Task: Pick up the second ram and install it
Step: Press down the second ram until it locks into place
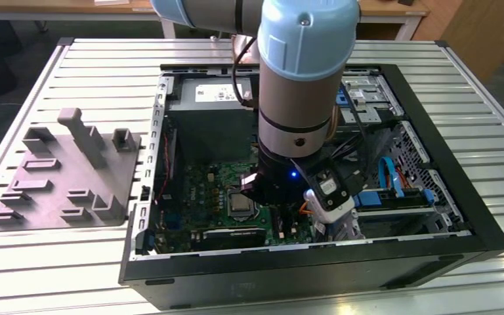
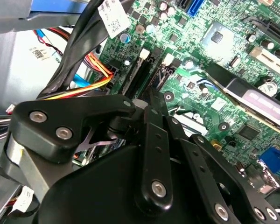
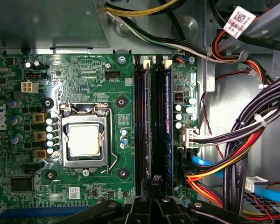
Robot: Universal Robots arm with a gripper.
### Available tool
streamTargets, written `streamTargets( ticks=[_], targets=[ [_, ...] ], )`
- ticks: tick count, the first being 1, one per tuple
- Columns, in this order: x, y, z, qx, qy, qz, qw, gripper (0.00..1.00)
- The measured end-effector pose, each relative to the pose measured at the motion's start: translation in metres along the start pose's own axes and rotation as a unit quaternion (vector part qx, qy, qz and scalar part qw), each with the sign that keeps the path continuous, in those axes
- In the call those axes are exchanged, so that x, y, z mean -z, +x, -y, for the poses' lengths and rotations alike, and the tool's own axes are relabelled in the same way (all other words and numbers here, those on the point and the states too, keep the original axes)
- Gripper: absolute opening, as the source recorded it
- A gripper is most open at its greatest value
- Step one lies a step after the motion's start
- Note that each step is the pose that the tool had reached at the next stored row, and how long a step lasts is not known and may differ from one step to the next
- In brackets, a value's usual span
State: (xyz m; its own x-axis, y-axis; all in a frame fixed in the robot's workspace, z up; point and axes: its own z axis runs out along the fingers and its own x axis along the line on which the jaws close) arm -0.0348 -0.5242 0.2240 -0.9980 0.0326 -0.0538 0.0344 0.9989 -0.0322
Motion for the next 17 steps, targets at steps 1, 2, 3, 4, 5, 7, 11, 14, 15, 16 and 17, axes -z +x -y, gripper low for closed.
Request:
streamTargets(
  ticks=[1, 2, 3, 4, 5, 7, 11, 14, 15, 16, 17],
  targets=[
    [-0.0007, 0.0000, 0.0000, 0.000, 0.0001, 0.0000, 1.0000, 0.10],
    [-0.0012, 0.0001, 0.0000, 0.000, 0.0002, -0.0001, 1.0000, 0.10],
    [-0.0013, 0.0001, 0.0000, 0.000, 0.0002, -0.0001, 1.0000, 0.10],
    [-0.0013, 0.0001, 0.0000, 0.000, 0.0001, -0.0001, 1.0000, 0.10],
    [-0.0014, 0.0001, 0.0000, 0.000, 0.0000, 0.0000, 1.0000, 0.10],
    [-0.0019, 0.0001, 0.0000, 0.000, -0.0001, 0.0000, 1.0000, 0.10],
    [-0.0034, 0.0002, 0.0000, 0.000, -0.0004, 0.0000, 1.0000, 0.10],
    [-0.0040, 0.0002, 0.0000, 0.000, -0.0001, -0.0001, 1.0000, 0.10],
    [-0.0047, 0.0003, 0.0001, 0.000, 0.0002, -0.0001, 1.0000, 0.10],
    [-0.0050, 0.0003, 0.0001, 0.000, 0.0001, -0.0001, 1.0000, 0.10],
    [-0.0052, 0.0003, 0.0000, 0.000, 0.0000, -0.0001, 1.0000, 0.10]
  ],
)
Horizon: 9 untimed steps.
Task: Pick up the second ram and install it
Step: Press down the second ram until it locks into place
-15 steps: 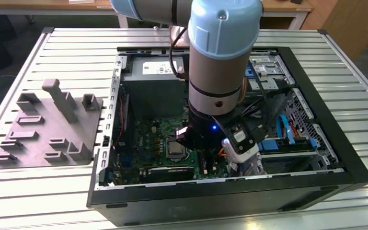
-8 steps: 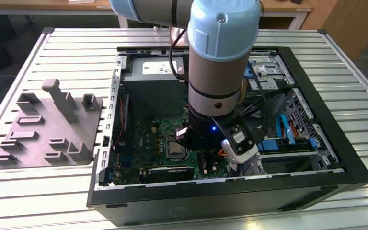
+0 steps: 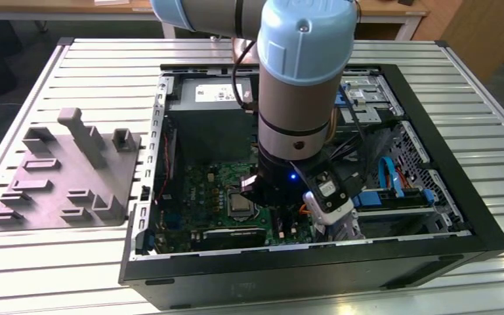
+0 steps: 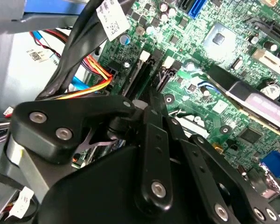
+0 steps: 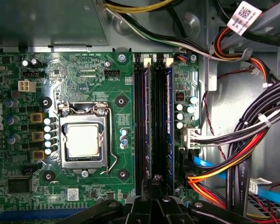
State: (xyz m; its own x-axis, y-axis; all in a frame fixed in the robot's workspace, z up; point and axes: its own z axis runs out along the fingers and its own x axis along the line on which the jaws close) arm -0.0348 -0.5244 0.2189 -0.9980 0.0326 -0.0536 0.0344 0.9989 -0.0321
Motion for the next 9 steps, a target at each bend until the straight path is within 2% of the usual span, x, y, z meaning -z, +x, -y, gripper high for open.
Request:
streamTargets(
  ticks=[9],
  targets=[
    [-0.0015, 0.0001, 0.0000, 0.000, -0.0003, 0.0001, 1.0000, 0.10]
  ],
)
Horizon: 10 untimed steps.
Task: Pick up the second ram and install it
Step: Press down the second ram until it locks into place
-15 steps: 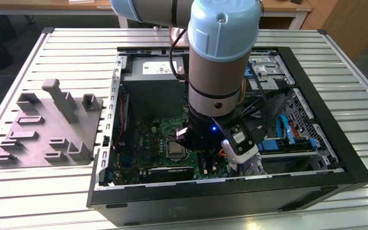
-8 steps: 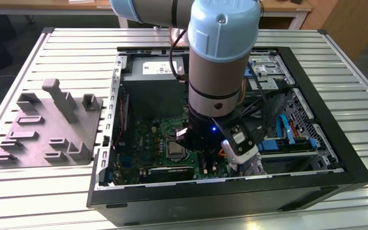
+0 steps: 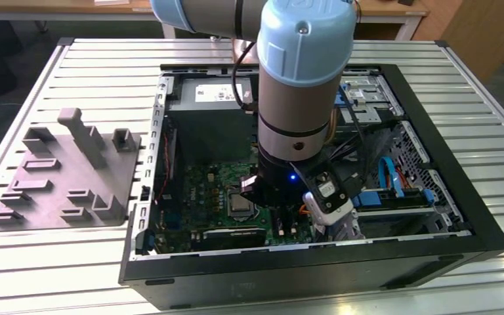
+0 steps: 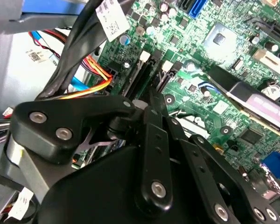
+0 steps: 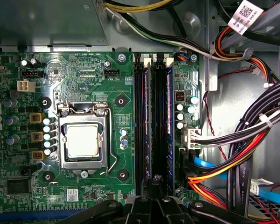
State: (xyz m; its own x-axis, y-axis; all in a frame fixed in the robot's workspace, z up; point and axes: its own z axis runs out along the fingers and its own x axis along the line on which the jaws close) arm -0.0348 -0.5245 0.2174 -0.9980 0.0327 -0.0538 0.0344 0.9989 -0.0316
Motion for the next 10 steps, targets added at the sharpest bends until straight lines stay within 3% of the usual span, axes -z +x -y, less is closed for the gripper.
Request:
streamTargets(
  ticks=[10],
  targets=[
    [-0.0019, 0.0001, 0.0000, 0.000, -0.0001, 0.0000, 1.0000, 0.10]
  ],
)
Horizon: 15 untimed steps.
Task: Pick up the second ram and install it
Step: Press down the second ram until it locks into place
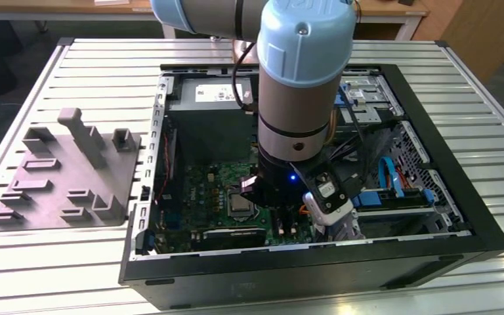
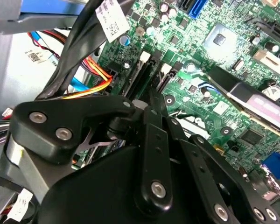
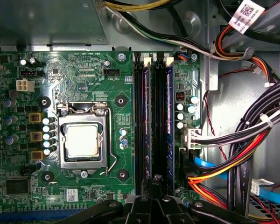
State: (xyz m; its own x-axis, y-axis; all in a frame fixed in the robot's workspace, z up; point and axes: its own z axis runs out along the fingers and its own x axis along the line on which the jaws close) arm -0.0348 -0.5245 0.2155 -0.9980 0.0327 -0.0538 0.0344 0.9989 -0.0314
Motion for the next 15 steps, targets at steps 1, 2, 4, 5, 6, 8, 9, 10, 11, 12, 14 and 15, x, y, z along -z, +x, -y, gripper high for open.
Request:
streamTargets(
  ticks=[1, 2, 4, 5, 6, 8, 9, 10, 11, 12, 14, 15],
  targets=[
    [0.0001, 0.0000, 0.0000, 0.000, 0.0000, 0.0000, 1.0000, 0.10],
    [0.0009, -0.0001, 0.0000, 0.000, -0.0004, 0.0001, 1.0000, 0.10],
    [0.0037, -0.0003, -0.0003, 0.000, -0.0017, 0.0005, 1.0000, 0.10],
    [0.0068, -0.0004, 0.0000, 0.000, -0.0008, 0.0002, 1.0000, 0.10],
    [0.0100, -0.0005, 0.0003, 0.000, -0.0001, 0.0000, 1.0000, 0.10],
    [0.0154, -0.0008, 0.0004, 0.000, 0.0000, 0.0001, 1.0000, 0.10],
    [0.0186, -0.0010, 0.0006, 0.000, 0.0002, 0.0000, 1.0000, 0.10],
    [0.0221, -0.0012, 0.0007, 0.000, 0.0003, 0.0000, 1.0000, 0.10],
    [0.0256, -0.0014, 0.0008, 0.000, 0.0004, 0.0000, 1.0000, 0.10],
    [0.0290, -0.0016, 0.0009, 0.000, 0.0006, 0.0000, 1.0000, 0.10],
    [0.0349, -0.0019, 0.0011, 0.000, 0.0009, 0.0001, 1.0000, 0.10],
    [0.0364, -0.0020, 0.0011, 0.000, 0.0010, 0.0001, 1.0000, 0.10]
  ],
)
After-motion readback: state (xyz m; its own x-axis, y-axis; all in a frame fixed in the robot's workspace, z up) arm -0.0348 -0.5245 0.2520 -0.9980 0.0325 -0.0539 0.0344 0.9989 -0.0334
